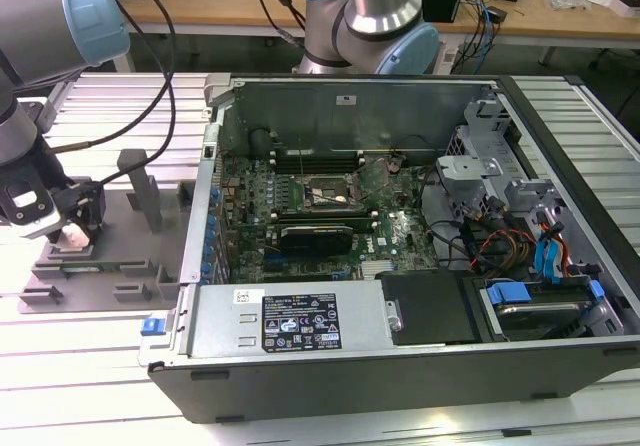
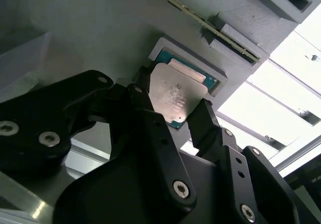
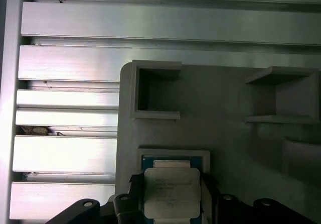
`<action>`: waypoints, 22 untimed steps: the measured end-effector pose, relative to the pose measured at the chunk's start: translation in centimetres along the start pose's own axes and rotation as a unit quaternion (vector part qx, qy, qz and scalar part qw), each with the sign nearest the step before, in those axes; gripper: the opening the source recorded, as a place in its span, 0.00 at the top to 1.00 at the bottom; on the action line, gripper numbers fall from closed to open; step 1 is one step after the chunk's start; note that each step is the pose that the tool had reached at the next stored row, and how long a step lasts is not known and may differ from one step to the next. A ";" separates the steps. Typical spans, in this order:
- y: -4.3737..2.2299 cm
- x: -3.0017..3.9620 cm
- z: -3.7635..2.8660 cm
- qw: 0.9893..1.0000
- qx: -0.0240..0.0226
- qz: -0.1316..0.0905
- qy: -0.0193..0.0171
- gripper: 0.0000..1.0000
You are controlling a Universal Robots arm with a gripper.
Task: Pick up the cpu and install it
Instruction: 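Pick up the cpu and move it towards the insertion slot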
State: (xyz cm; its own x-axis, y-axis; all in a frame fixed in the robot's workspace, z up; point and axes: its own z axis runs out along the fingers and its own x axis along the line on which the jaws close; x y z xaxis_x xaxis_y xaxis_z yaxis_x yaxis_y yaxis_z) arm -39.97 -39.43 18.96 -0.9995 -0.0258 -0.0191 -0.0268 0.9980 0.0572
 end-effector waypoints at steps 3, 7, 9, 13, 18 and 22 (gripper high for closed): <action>0.01 -0.01 -0.30 1.000 0.000 0.000 0.000 0.46; 0.07 -0.03 -1.28 1.000 0.000 0.000 0.000 0.46; 0.13 -0.04 -2.28 1.000 0.000 0.000 0.000 0.46; 0.27 -0.09 -4.75 1.000 0.000 0.000 0.000 0.46; 0.41 -0.14 -7.10 1.000 0.000 0.000 0.000 0.46; 0.50 -0.17 -8.62 1.000 0.000 0.000 0.000 0.46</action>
State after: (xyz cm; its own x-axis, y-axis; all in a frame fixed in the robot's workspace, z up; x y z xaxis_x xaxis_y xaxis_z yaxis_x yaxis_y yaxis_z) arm -39.97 -39.42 27.60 -0.9995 -0.0259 -0.0191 -0.0269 0.9980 0.0572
